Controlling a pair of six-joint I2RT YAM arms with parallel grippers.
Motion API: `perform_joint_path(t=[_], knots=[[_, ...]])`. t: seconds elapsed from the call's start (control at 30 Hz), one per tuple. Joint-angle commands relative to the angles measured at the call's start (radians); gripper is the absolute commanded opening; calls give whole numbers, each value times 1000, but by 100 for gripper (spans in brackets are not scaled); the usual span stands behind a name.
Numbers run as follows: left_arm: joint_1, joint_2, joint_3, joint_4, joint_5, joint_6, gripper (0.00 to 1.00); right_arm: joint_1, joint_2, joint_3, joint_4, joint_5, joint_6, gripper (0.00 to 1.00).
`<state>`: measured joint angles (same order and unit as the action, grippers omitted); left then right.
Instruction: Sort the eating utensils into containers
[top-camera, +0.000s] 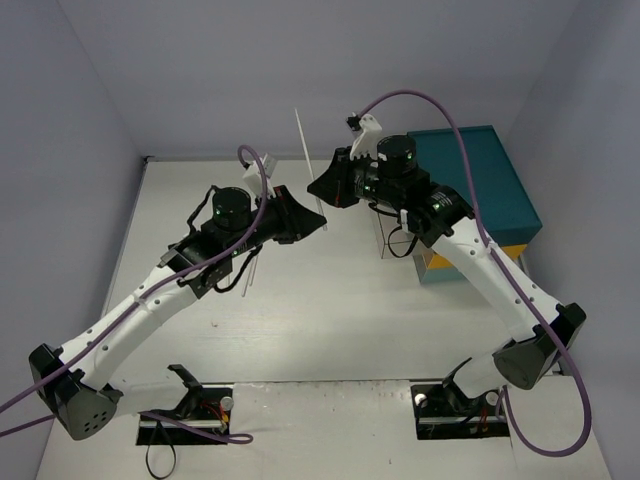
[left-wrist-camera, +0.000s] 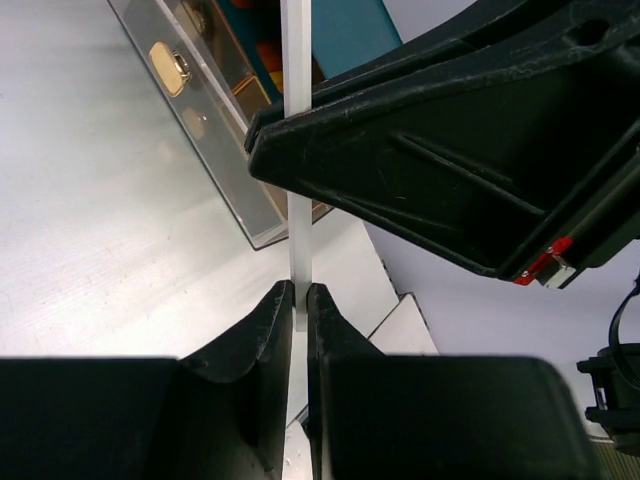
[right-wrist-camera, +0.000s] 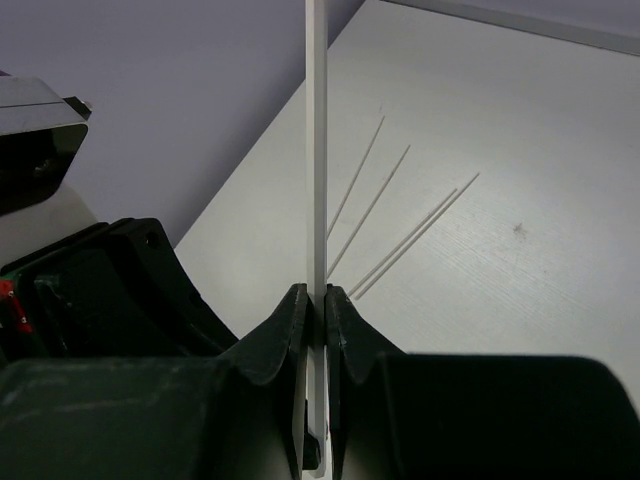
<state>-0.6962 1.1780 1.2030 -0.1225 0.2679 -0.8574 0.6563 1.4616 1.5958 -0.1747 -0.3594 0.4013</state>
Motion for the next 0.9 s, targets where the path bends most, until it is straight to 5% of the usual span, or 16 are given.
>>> perform_joint_path(t=[0.0,0.07,0.2,0.33,0.5,0.87], knots=[[-9,-13,49,25,-64,20,28,0,-57,-14,67,62,-38,0],[-9,-25,49,-31,-91,42,49,-15,-64,-15,38,96,-61,0],[-4,-56,61,-237,-295,110,67,-88,-72,2,-59,216,-139,0],[38,-69,80,-476,-479,150,70,-189,-80,-23,-122,352,-206,0],[229,-51,35,-618,-465,192,70,-237,-24,-59,-189,493,-278,0],[454,56,-102,-638,-402,321,70,-290,158,-73,-201,471,-266,0]])
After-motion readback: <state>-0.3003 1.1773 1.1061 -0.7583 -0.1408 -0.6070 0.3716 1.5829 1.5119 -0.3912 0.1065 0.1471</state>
